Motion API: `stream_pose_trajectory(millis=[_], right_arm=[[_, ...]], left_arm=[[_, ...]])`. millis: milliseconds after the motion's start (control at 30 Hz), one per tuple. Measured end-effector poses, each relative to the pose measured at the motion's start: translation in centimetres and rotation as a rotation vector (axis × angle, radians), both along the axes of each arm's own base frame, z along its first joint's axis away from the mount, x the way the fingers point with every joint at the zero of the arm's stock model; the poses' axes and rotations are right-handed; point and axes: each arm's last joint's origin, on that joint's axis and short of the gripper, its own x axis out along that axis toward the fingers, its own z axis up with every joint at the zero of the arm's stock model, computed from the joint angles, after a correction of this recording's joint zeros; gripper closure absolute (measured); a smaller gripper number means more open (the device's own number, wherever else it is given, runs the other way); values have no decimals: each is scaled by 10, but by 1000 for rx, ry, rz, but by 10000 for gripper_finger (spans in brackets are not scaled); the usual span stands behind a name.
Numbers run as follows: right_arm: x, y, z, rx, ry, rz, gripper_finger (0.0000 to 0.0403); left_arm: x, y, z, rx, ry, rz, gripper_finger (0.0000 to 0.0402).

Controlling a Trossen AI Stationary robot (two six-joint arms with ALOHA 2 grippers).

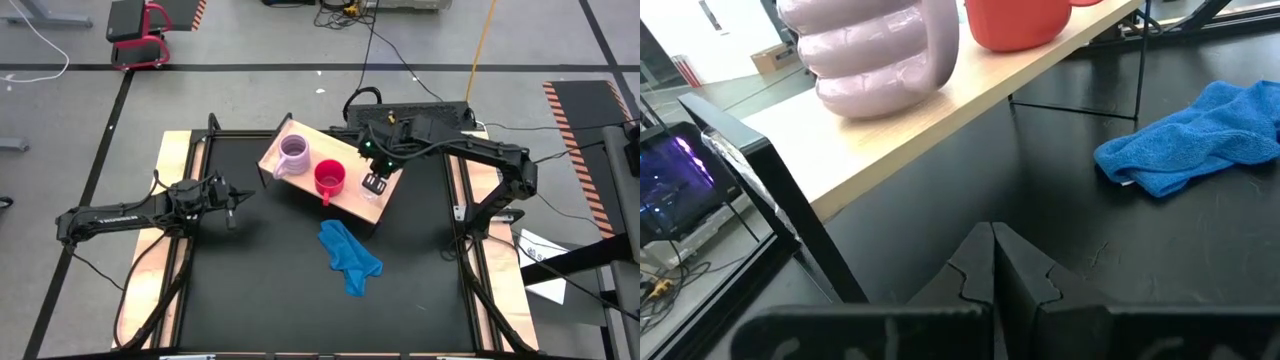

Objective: Stack small to large cups/mugs on shelf
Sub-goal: Put the transparent mug on the shelf

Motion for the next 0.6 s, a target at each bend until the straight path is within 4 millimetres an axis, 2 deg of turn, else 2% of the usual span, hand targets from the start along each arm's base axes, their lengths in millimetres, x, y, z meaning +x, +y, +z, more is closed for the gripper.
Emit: stream_pose_trajectory(millis=[333, 600], right_arm=[[5, 12, 0, -32, -7, -3, 403], [5, 12, 0, -28, -9, -19, 403]], left_arm=[[0, 0, 0, -1, 0, 0, 398], [0, 0, 0, -5, 0, -7, 398]])
